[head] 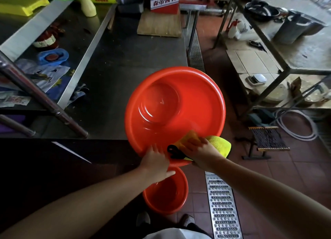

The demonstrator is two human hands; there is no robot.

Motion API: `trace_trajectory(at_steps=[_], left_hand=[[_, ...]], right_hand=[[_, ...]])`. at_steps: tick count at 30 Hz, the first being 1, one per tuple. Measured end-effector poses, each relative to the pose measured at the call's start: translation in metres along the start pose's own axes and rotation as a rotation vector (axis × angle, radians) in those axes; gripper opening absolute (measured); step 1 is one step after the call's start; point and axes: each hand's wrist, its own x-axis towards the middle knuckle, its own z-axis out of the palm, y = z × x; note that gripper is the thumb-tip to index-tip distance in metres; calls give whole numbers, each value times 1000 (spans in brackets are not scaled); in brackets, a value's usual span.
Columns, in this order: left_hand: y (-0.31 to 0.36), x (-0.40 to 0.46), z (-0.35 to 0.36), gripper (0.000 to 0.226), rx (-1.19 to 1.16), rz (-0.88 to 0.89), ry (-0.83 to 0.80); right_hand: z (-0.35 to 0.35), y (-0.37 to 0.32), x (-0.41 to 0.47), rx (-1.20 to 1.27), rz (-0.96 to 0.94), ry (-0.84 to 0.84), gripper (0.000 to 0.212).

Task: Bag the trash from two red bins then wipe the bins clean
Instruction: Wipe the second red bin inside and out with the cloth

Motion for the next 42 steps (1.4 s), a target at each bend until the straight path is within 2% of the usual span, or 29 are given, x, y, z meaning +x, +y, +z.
trace_trajectory(at_steps=[3, 6, 8, 10, 14, 18, 20, 22, 24, 28, 30, 33, 35, 38, 39, 40, 42], left_hand=[[-1, 9, -3, 89, 46, -3, 27], [-8, 7, -5, 83, 148, 114, -5], [-11, 5, -10, 79, 221, 171, 6], [-17, 4, -13, 79, 265, 240, -18], [-31, -2, -15, 76, 274, 322, -7], [-28, -3, -23, 69, 231, 329, -3], [-27, -1, -24, 71, 250, 332, -25], [-29, -3, -18, 72, 279, 311, -15], [-30, -4, -13, 74, 266, 284, -15], [-22, 0, -10, 77, 222, 273, -20], [-21, 2, -10, 75, 219, 267, -21], [-24, 0, -8, 75, 196, 262, -40], [-26, -1, -7, 76, 212, 257, -44], [-24, 3, -13, 69, 223, 277, -39], [-24, 5, -15, 67, 216, 279, -42], [-25, 6, -16, 67, 207, 278, -48], [-26, 5, -17, 70, 204, 283, -64]], right_hand=[[8, 1, 3, 101, 41, -19, 80], [15, -4, 8, 254, 107, -99, 79], [15, -14, 15, 412, 205, -118, 79], [17, -22, 21, 515, 220, -115, 78], [27, -3, 28, 407, 112, -112, 63], [22, 1, 53, 357, 301, -133, 56], [18, -23, 64, 550, 303, -161, 55], [19, -40, 63, 746, 221, -151, 55], [22, -26, 61, 713, 180, -109, 58], [35, 6, 81, 357, 347, -144, 55], [38, -7, 97, 450, 343, -152, 54], [41, -22, 101, 706, 134, -124, 58], [46, -1, 102, 654, 78, -135, 60], [52, 26, 117, 383, 276, -153, 53], [52, 22, 124, 367, 331, -161, 50], [49, 13, 132, 416, 348, -161, 49], [44, -10, 139, 613, 266, -145, 53]])
